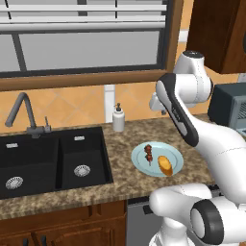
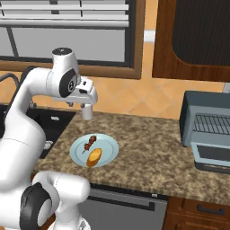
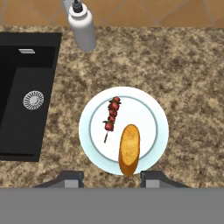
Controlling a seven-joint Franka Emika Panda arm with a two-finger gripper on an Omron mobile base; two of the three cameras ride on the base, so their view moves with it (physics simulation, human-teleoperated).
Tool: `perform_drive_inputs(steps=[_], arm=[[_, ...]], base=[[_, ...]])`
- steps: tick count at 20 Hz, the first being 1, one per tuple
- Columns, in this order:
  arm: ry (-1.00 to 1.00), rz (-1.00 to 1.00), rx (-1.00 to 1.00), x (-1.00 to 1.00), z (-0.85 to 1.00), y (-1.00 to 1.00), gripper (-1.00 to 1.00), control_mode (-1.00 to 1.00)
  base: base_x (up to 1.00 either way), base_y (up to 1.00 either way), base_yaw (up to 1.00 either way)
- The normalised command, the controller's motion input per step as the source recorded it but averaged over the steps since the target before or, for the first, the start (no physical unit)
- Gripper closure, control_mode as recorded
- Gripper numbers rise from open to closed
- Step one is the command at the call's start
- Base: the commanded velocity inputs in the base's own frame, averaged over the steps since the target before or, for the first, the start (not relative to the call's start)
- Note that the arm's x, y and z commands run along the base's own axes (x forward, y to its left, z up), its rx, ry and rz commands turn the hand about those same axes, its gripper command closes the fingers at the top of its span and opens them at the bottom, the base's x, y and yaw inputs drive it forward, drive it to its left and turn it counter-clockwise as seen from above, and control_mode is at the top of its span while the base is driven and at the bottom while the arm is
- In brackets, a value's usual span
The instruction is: Pick up the kebab skewer and baguette bread, and place them inside the toaster oven. Close the toaster oven door and start by setting the timer.
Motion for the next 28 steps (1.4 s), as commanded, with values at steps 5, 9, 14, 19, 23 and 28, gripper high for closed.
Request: perform_drive_inputs(steps=[5,9,14,19,23,28], arm=[[0.00,0.00,0.00,0.00,0.00,0.00,-1.00,1.00],[0.00,0.00,0.00,0.00,0.00,0.00,-1.00,1.00],[0.00,0.00,0.00,0.00,0.00,0.00,-1.00,1.00],[0.00,0.00,0.00,0.00,0.00,0.00,-1.00,1.00],[0.00,0.00,0.00,0.00,0.00,0.00,-1.00,1.00],[0.00,0.00,0.00,0.00,0.00,0.00,-1.00,1.00]], base=[[0.00,0.00,0.00],[0.00,0.00,0.00],[0.00,-0.06,0.00],[0.00,-0.61,0.00],[0.00,-0.55,0.00],[0.02,-0.49,0.00]])
